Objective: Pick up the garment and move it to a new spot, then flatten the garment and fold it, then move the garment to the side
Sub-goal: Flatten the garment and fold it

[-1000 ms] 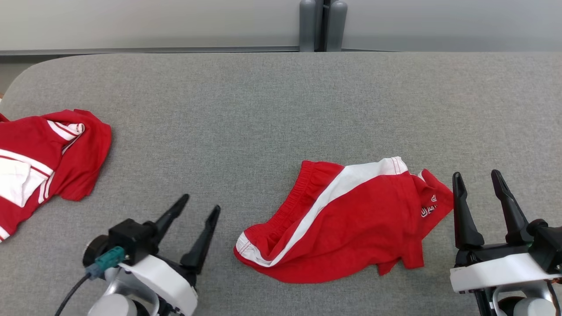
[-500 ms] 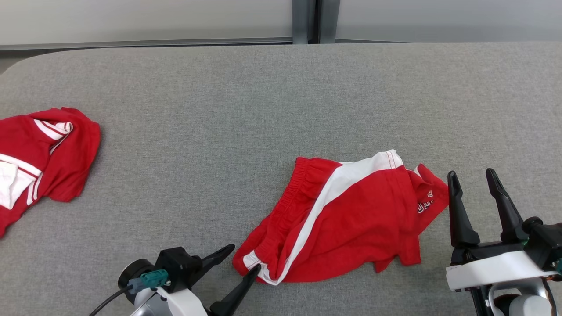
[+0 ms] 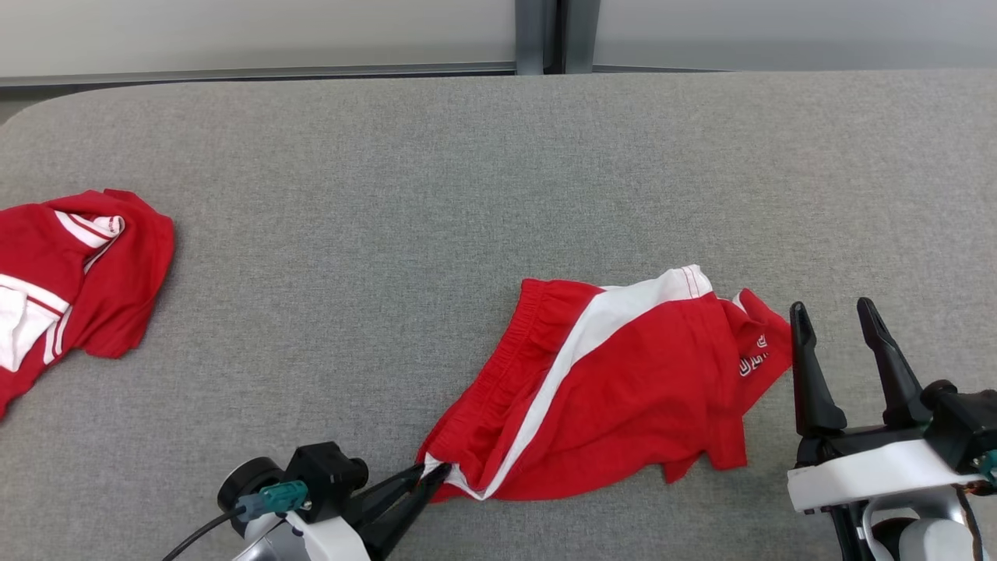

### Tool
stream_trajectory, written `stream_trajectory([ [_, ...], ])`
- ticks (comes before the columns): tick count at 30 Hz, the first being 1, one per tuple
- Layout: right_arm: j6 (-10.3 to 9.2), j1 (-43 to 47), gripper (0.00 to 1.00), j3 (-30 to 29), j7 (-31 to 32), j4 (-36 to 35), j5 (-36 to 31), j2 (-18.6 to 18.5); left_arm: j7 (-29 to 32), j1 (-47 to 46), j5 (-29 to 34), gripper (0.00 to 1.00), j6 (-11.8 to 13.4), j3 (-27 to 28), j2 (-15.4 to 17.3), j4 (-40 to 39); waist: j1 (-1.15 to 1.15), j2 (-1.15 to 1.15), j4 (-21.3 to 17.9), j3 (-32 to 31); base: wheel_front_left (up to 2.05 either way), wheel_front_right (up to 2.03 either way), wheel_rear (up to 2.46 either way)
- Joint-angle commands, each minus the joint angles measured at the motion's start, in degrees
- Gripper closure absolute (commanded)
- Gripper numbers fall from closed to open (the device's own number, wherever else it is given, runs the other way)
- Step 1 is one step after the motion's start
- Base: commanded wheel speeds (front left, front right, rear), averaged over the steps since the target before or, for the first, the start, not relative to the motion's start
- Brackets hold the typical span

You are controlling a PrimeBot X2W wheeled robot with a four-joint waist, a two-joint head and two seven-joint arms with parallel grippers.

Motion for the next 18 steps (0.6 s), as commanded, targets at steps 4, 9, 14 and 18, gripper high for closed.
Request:
stream_trajectory([
  [4, -0.10, -2.42, 0.00, 0.75, 2.81, 0.50, -0.57, -0.13, -0.54, -1.42, -0.45, 1.00, -0.09, -0.26, 0.36, 0.35, 0.00, 0.00, 0.33, 0.41, 0.00, 0.00, 0.00],
  [9, -0.10, -7.37, 0.00, 1.76, 10.31, 0.53, -2.04, -0.12, -1.29, -2.73, -0.80, 1.00, -0.09, -0.83, 0.03, 0.68, 0.00, 0.00, 1.19, 1.50, 0.00, 0.00, 0.00],
  [14, -0.10, -12.96, 0.00, 4.83, 23.52, 2.00, -3.75, -1.57, -2.62, -4.28, -1.22, 1.00, -0.09, -1.71, -0.35, 1.47, 0.00, 0.00, 2.27, 2.81, 0.00, 0.00, 0.00],
  [18, -0.10, -15.74, 0.00, 6.60, 34.70, 2.74, -2.91, -3.61, -3.75, -5.68, -1.54, 1.00, -0.09, -2.71, -0.65, 2.22, 0.00, 0.00, 3.30, 3.83, 0.00, 0.00, 0.00],
])
